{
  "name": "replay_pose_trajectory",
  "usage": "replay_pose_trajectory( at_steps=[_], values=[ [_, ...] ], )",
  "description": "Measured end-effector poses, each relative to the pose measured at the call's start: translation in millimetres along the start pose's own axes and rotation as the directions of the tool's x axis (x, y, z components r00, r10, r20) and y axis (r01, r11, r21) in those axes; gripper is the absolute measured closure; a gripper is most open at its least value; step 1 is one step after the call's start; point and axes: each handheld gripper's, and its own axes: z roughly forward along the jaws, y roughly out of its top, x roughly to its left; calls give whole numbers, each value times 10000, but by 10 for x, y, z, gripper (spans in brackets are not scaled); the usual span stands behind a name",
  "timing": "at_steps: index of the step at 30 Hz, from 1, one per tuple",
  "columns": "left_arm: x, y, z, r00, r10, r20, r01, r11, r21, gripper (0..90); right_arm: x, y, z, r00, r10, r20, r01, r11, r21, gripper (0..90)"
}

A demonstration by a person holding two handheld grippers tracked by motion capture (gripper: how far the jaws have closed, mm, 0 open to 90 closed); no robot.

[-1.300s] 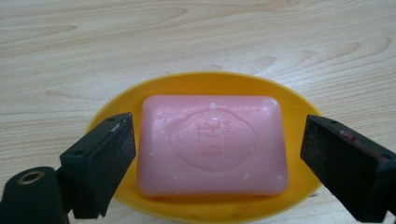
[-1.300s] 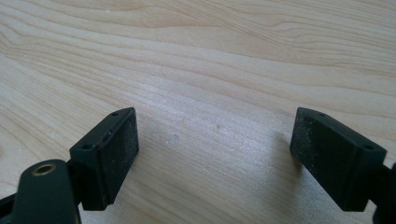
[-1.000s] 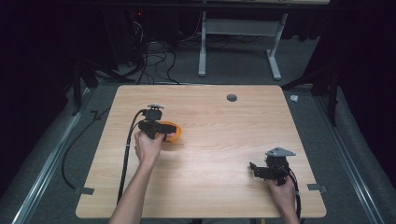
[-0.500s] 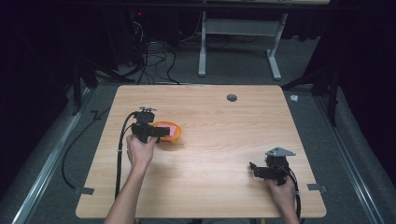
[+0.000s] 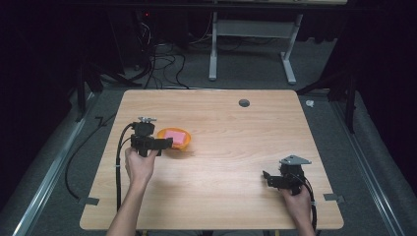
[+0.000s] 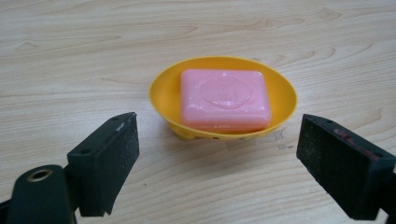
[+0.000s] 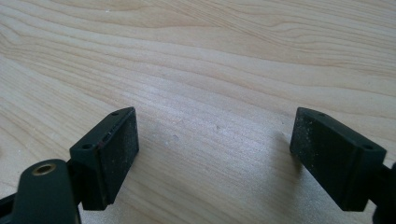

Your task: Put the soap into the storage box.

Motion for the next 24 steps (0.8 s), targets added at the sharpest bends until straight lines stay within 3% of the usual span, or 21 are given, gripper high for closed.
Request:
replay_pose_trajectory(
  at_steps=[24],
  values=[
    [24, -253, -387, 9996, 81, 267, -64, 9981, -612, 140, -1, 0, 1, 10000, -18, -4, 18, 10000, -14, 160]
  ],
)
